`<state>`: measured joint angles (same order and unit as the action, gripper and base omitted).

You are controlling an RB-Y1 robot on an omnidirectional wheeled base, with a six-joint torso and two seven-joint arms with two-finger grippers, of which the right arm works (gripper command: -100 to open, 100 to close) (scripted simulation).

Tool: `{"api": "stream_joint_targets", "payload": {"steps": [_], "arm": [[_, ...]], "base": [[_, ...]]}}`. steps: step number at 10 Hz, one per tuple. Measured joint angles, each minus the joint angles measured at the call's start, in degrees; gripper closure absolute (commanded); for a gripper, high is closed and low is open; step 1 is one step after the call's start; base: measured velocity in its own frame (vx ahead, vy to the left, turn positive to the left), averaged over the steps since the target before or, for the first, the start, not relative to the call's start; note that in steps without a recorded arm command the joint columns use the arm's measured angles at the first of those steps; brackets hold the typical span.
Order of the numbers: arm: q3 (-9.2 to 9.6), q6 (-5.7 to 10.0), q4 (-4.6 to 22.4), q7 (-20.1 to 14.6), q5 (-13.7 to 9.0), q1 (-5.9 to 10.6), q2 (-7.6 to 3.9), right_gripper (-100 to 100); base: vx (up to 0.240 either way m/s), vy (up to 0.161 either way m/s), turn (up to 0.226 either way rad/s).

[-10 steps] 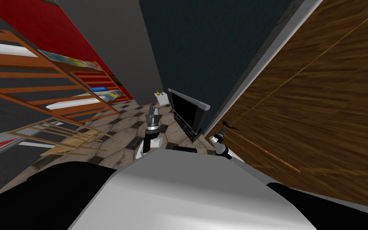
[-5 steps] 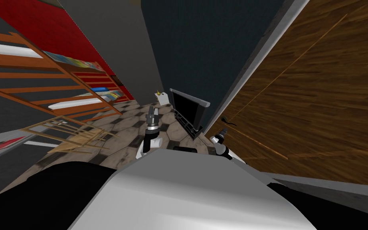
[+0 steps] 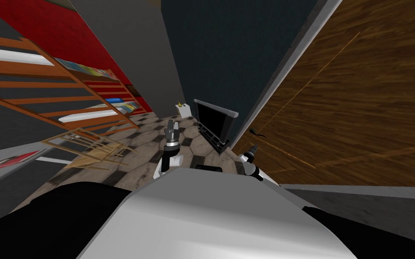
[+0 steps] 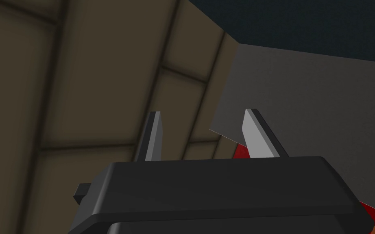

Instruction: Pull the door open

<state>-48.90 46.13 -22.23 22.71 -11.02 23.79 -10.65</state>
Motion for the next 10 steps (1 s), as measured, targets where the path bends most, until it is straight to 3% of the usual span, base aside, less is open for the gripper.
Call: {"api": "stream_joint_targets", "payload": {"steps": [1,2,3,5,8,10], "arm": [[0.06,-0.03,0.48,-0.21,0.02,0.04,-0.35,-100],[0.25,0.65,2.17,-0.87,0.07,0.21,-1.4,-100],[0.29,-0.54,-0.69,-1.13,0.05,-1.03,-0.71,-100],[0.65,0.2,2.28,-2.45,0.13,-0.79,-2.84,-100],[1.14,-0.65,1.93,-4.4,0.21,-2.1,-4.25,-100],[1.21,-1.54,0.59,-4.67,0.2,-2.78,-4.17,-100]], "base": [[-0.117,0.069,-0.006],[-0.141,0.1,-0.013],[-0.085,0.08,-0.013],[0.012,0.074,0.021],[0.165,-0.07,0.026],[0.147,-0.087,0.021]]}}
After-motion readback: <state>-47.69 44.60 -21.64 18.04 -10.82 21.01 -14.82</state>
